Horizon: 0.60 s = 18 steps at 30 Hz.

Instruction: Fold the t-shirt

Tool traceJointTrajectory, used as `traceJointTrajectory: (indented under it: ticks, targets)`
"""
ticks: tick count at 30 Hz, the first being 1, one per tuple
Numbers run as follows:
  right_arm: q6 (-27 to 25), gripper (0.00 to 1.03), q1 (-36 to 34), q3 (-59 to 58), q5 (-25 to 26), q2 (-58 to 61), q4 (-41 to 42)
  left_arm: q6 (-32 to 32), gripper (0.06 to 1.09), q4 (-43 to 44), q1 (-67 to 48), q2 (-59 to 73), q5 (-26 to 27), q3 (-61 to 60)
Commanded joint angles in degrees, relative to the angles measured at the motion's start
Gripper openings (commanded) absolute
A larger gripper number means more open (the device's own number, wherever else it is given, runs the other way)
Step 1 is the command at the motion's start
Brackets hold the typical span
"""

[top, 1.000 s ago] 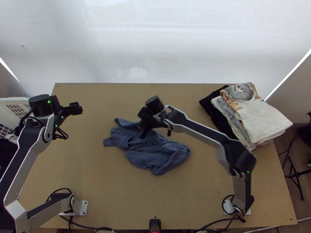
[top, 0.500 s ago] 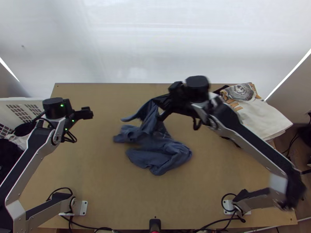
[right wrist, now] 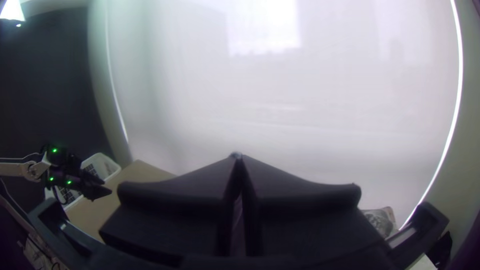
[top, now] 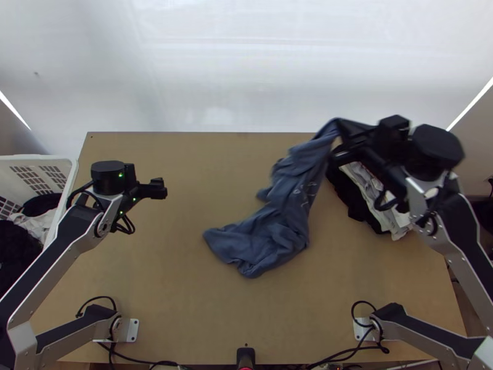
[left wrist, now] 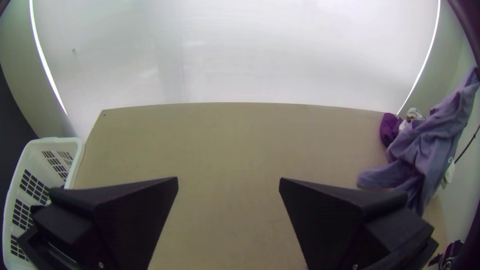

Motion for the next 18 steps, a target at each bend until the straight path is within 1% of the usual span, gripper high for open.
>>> traceJointTrajectory:
  ticks: [1, 2, 3, 5, 6, 7, 9, 12, 16, 18]
  targets:
    - [0.0, 0.03, -7.2, -2.3, 4.9, -4.3, 0.8, -0.6, 1.04, -0.3, -3.6, 0.1, 0.1, -0.1]
    - [-0.4, 0.03, -6.6, -2.2, 4.9, -4.2, 1.0, -0.8, 1.04, -0.6, -4.2, 0.0, 0.2, -0.1]
    - [-1.3, 0.03, -4.8, -2.1, 4.2, -4.1, 1.5, -0.9, 1.04, -0.8, -5.1, -0.1, 0.3, -0.4]
    - [-4.1, 0.03, 0.2, -2.1, 4.4, -3.7, 3.1, -0.8, 1.04, -1.2, -7.6, -0.3, 0.4, -1.4]
    - [-4.1, 0.03, 0.8, -1.9, 4.6, -3.3, 3.7, -0.6, 1.04, -1.2, -8.9, -0.3, 0.4, -2.3]
    - [-4.1, 0.03, 1.7, -1.8, 5.3, -2.7, 4.2, -0.5, 1.04, -1.5, -10.7, -0.3, 0.4, -3.3]
    - [-4.1, 0.03, 3.5, -1.6, 8.4, -1.1, 4.5, 0.9, 1.04, -1.9, -14.8, -0.3, 0.3, -5.0]
    - [-4.2, 0.03, 3.6, -2.8, 8.8, -0.2, 4.5, 3.3, 1.04, -1.8, -20.5, -0.5, 0.4, -6.9]
    - [-4.6, 0.03, 3.7, -4.0, 8.8, 0.2, 4.6, 6.3, 1.04, -2.8, -26.8, 3.4, 0.2, -7.1]
    - [-5.1, 0.03, 3.8, -4.1, 8.8, 0.5, 4.6, 8.2, 1.04, -0.2, -28.2, 5.1, -0.2, -7.7]
